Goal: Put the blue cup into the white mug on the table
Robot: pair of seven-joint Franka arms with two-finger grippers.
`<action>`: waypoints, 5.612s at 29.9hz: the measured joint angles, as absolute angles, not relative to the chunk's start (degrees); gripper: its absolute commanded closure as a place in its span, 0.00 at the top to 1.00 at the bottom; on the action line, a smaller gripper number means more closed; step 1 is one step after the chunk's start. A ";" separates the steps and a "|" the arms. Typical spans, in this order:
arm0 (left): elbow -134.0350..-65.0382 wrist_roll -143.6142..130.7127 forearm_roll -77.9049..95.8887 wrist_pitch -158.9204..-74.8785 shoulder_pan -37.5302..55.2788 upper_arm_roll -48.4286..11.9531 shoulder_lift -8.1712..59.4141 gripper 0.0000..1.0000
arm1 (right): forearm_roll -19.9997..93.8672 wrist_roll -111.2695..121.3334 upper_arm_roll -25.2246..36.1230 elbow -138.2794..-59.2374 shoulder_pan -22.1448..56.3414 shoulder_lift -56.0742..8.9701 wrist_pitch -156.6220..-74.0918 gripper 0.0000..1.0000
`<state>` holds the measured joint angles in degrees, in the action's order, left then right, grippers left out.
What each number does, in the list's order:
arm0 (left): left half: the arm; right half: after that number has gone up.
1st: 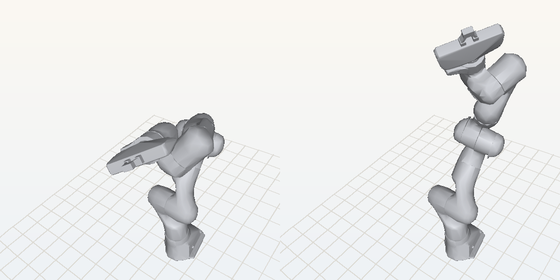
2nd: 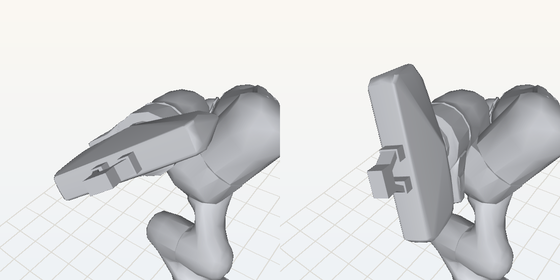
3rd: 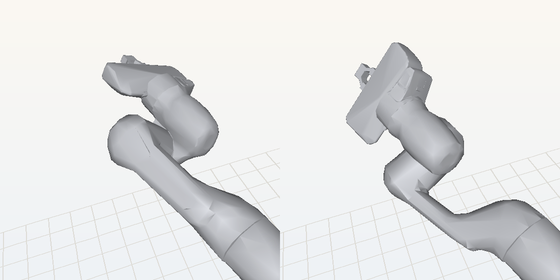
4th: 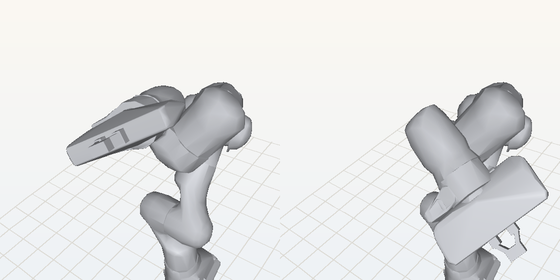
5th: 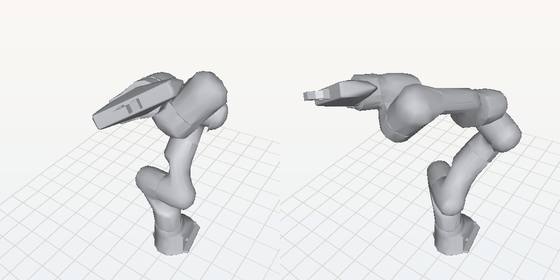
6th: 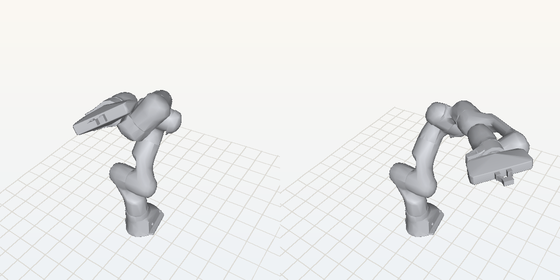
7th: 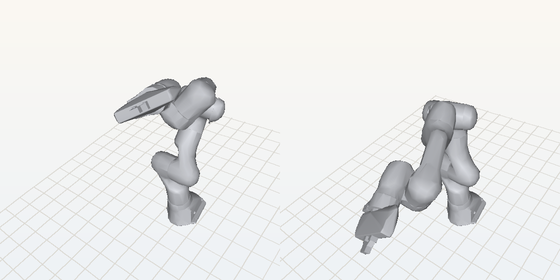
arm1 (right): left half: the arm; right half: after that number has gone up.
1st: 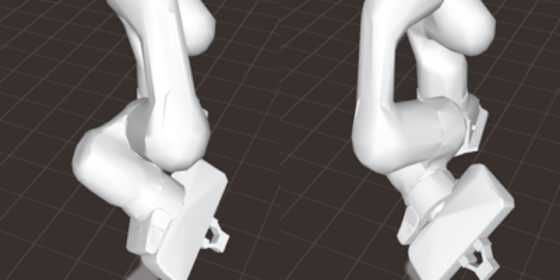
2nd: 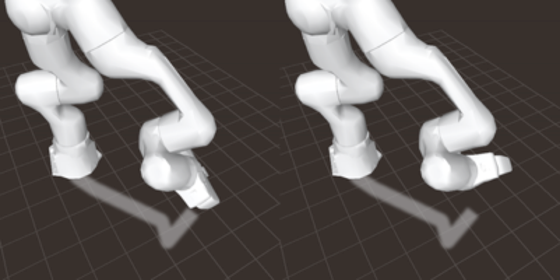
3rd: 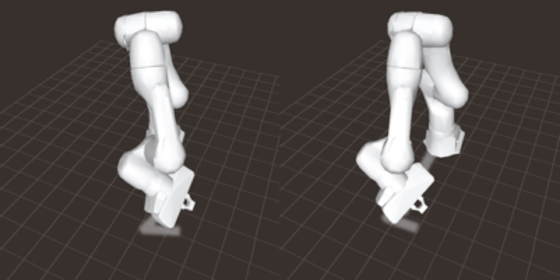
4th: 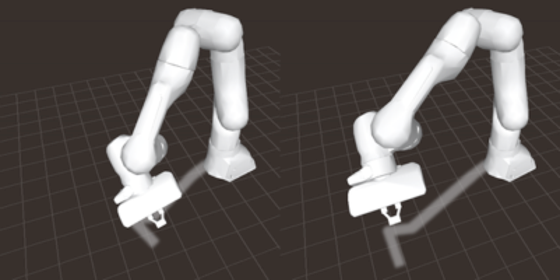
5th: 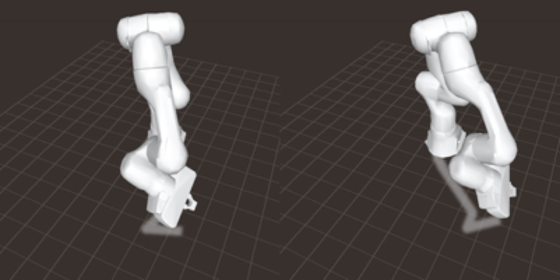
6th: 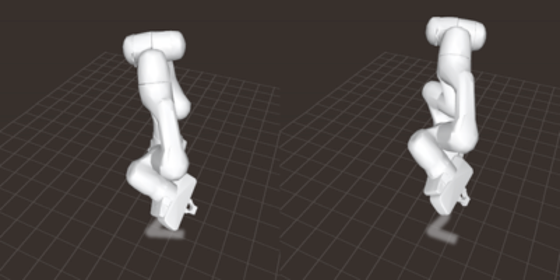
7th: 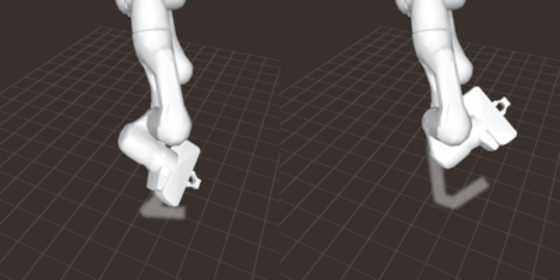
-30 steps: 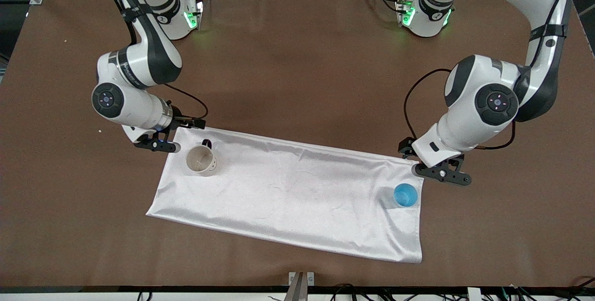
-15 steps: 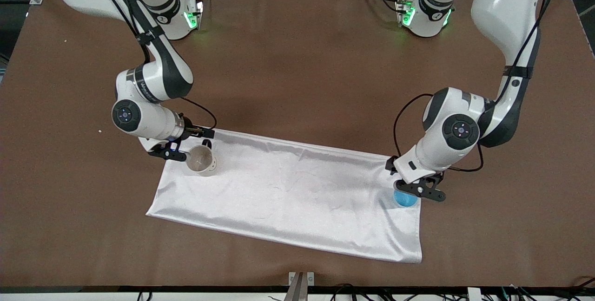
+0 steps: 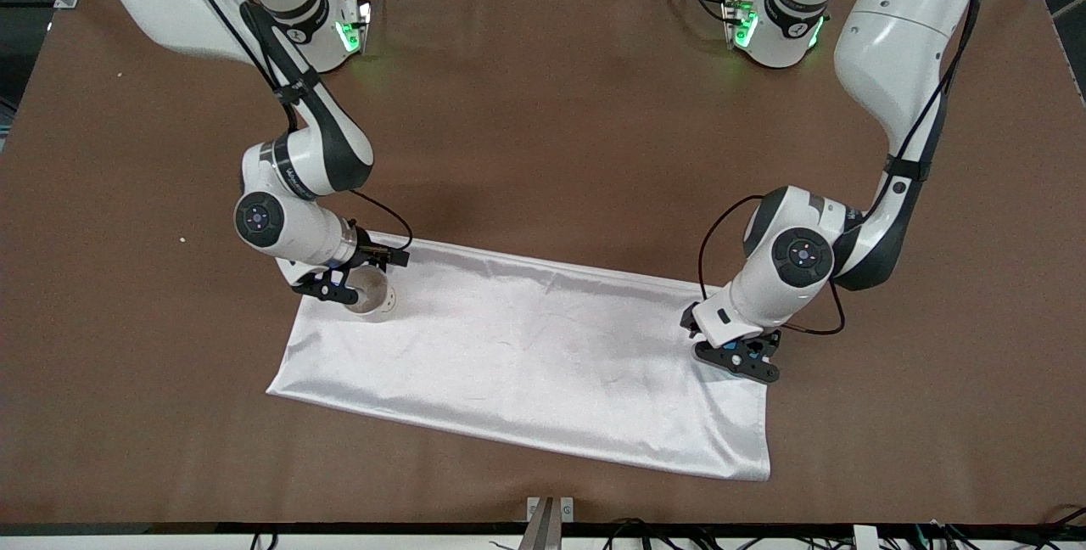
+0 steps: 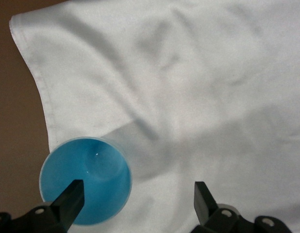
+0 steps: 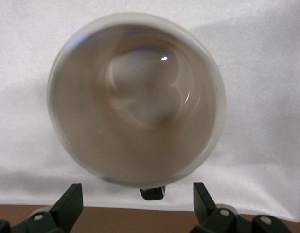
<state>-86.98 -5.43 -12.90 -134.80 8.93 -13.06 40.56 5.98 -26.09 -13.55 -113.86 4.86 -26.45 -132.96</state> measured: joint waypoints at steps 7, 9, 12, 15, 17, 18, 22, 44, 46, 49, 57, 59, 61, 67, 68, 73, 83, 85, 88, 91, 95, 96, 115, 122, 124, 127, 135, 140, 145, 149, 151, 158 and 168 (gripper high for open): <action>-86.72 -4.97 -14.54 -135.49 8.93 -13.05 40.82 1.00 | 2.58 -25.97 -13.37 -113.79 4.66 -26.48 -134.47 1.00; -86.72 -4.58 -15.60 -135.64 8.92 -13.05 41.01 1.00 | 2.09 -25.96 -13.29 -113.80 4.61 -26.63 -135.05 1.00; -86.72 -4.38 -16.73 -136.56 8.85 -13.02 41.51 1.00 | 1.97 -25.84 -13.26 -113.79 4.59 -27.09 -136.35 1.00; -86.72 -3.81 -17.07 -137.86 8.75 -12.93 42.25 1.00 | 1.93 -25.76 -13.25 -113.80 4.59 -27.79 -137.58 1.00; -86.71 -3.18 -17.10 -138.39 8.71 -12.85 42.72 1.00 | 1.90 -25.73 -13.25 -113.80 4.59 -28.21 -138.23 0.93; -86.70 -2.88 -17.11 -138.55 8.69 -12.81 42.91 1.00 | 1.89 -25.72 -13.25 -113.80 4.59 -28.37 -138.56 0.83; -86.68 -2.01 -17.11 -139.06 8.68 -12.68 43.54 1.00 | 1.87 -25.65 -13.25 -113.80 4.59 -28.76 -139.16 0.36; -86.43 0.78 -17.63 -139.51 8.23 -12.51 43.94 0.00 | 0.96 -25.16 -13.95 -113.00 4.63 -28.55 -139.41 0.00; -86.39 1.08 -17.66 -139.51 8.13 -12.49 43.94 0.00 | 0.96 -25.16 -14.45 -112.90 4.64 -28.31 -139.21 0.00; -86.35 1.15 -17.73 -139.51 7.97 -12.48 43.94 0.00 | 0.96 -25.17 -15.55 -112.76 4.65 -27.42 -138.02 0.00; -86.04 1.29 -17.87 -139.43 7.77 -12.46 43.85 0.00 | 0.98 -30.31 -21.61 -112.61 4.83 -24.01 -135.06 0.00; -85.82 1.37 -18.36 -139.26 7.73 -12.46 43.68 0.00 | 0.98 -33.31 -23.82 -112.61 5.11 -23.64 -134.97 0.00; -85.52 1.38 -19.25 -138.89 7.70 -12.45 43.45 0.00 | 0.97 -36.19 -25.75 -112.61 5.58 -23.47 -134.95 0.00; -84.82 1.38 -19.91 -137.54 7.69 -12.46 42.01 0.00 | 0.45 -43.58 -29.37 -112.61 8.06 -23.41 -134.95 0.00; -84.74 1.38 -19.91 -137.14 7.68 -12.45 41.66 0.00 | -0.16 -44.79 -29.57 -112.61 8.76 -23.41 -134.93 0.00; -84.50 1.38 -19.91 -134.88 7.31 -12.45 39.46 0.00 | -4.34 -52.25 -29.85 -112.66 13.36 -23.44 -134.25 0.00; -84.47 -1.26 -19.89 -126.56 6.66 -12.85 32.41 0.00 | -10.68 -67.32 -29.92 -113.00 23.75 -24.29 -133.81 0.00; -84.58 -2.15 -19.67 -124.81 6.66 -13.27 31.01 0.00 | -11.35 -69.03 -29.92 -113.01 24.95 -24.49 -133.84 0.00; -84.97 -3.92 -18.18 -121.45 6.73 -14.04 28.57 0.00 | -12.04 -70.97 -29.91 -113.04 26.36 -24.78 -133.88 0.00; -86.13 -6.33 -15.33 -118.36 6.80 -14.53 26.01 0.00 | -13.38 -72.85 -29.90 -113.06 27.17 -25.21 -134.01 0.00; -88.94 -8.84 -13.15 -116.48 6.84 -15.21 22.18 0.00 | -16.43 -76.59 -29.89 -113.06 28.07 -26.35 -135.44 0.00; -89.82 -9.52 -12.97 -116.02 6.85 -15.37 21.06 0.00 | -17.30 -77.65 -29.89 -113.05 28.29 -26.77 -135.97 0.00; -106.63 -13.34 -7.43 -113.35 6.92 -16.71 3.69 0.00 | -27.74 -91.01 -29.71 -106.71 30.48 -36.63 -137.62 0.97; -107.52 -13.35 -7.38 -113.40 6.85 -16.70 3.68 0.00 | -28.18 -95.99 -29.78 -105.66 30.53 -36.81 -134.52 1.00; -107.61 -13.35 -7.37 -113.43 6.84 -16.70 3.68 0.00 | -28.21 -96.33 -30.13 -104.46 30.55 -36.82 -130.71 1.00; -107.67 -13.35 -7.36 -113.51 6.83 -16.70 3.68 0.00 | -28.22 -96.36 -31.39 -101.37 30.56 -36.80 -123.93 1.00; -107.71 -13.36 -7.34 -113.71 6.83 -16.69 3.74 0.00 | -28.22 -95.62 -33.19 -93.94 30.52 -36.24 -116.52 1.00; -107.73 -13.36 -7.33 -113.79 6.85 -16.70 3.84 0.00 | -28.22 -92.76 -33.16 -92.68 29.07 -35.97 -116.24 1.00; -107.73 -13.36 -7.32 -114.02 6.96 -16.73 3.94 0.00 | -28.02 -87.79 -33.18 -92.38 25.91 -35.73 -116.61 1.00; -107.73 -13.36 -7.30 -114.49 7.18 -16.79 4.04 0.00 | -27.23 -82.54 -33.19 -92.29 22.83 -35.53 -117.32 1.00; -107.73 -13.36 -7.29 -114.80 7.32 -16.97 4.07 0.00 | -27.06 -79.69 -33.18 -92.28 21.05 -35.45 -117.38 1.00; -107.55 -13.70 -7.17 -116.18 7.51 -18.64 4.36 0.00 | -26.36 -67.87 -33.09 -92.27 13.50 -35.25 -117.40 1.00; -104.49 -19.80 -7.05 -117.01 7.62 -23.60 7.05 0.00 | -23.13 -45.95 -32.64 -92.46 -0.02 -34.97 -116.25 1.00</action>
<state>-104.49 -19.80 -7.05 -117.01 7.62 -23.60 7.05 -23.13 -45.95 -32.64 -92.46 -0.02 -34.97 -116.25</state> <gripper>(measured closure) 0.952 0.000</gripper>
